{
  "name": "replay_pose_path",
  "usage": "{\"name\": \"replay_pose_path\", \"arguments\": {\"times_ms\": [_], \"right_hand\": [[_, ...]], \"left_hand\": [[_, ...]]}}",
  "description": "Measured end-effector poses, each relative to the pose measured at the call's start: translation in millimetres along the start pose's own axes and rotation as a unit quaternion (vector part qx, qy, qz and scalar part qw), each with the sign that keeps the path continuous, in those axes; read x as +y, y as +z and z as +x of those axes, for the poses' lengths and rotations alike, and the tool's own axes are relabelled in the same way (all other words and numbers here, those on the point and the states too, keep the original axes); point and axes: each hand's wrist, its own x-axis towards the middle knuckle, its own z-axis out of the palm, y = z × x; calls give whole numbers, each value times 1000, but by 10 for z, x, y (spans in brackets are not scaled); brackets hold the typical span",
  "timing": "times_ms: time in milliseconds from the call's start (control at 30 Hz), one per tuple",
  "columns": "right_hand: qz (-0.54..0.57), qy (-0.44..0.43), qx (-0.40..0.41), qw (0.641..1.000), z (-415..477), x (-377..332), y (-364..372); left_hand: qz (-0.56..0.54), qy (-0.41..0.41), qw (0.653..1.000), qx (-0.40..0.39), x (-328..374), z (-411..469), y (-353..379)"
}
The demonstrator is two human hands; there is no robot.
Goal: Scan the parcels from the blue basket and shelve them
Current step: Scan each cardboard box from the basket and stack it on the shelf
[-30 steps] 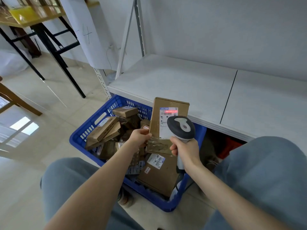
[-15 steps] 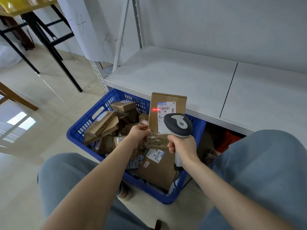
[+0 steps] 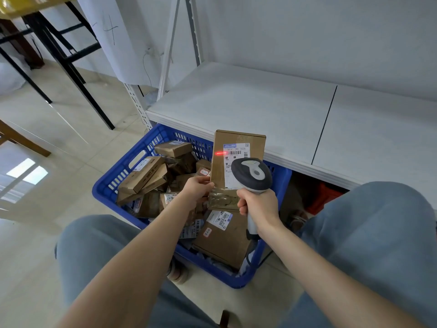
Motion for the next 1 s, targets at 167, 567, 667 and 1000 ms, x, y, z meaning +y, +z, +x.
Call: {"name": "replay_pose_path", "arguments": {"times_ms": [167, 567, 667, 1000], "right_hand": [[10, 2, 3, 1000, 20, 0, -15], [1, 21, 11, 1000, 340, -83, 51], [8, 25, 9, 1000, 436, -100, 72], [28, 9, 55, 998, 599, -294, -198]], "left_hand": [[-3, 1, 1000, -7, 6, 7, 12], [3, -8, 1000, -10, 108, 302, 49], [16, -11, 1000, -17, 108, 431, 78], [-26, 35, 998, -36, 321, 267, -12]]}}
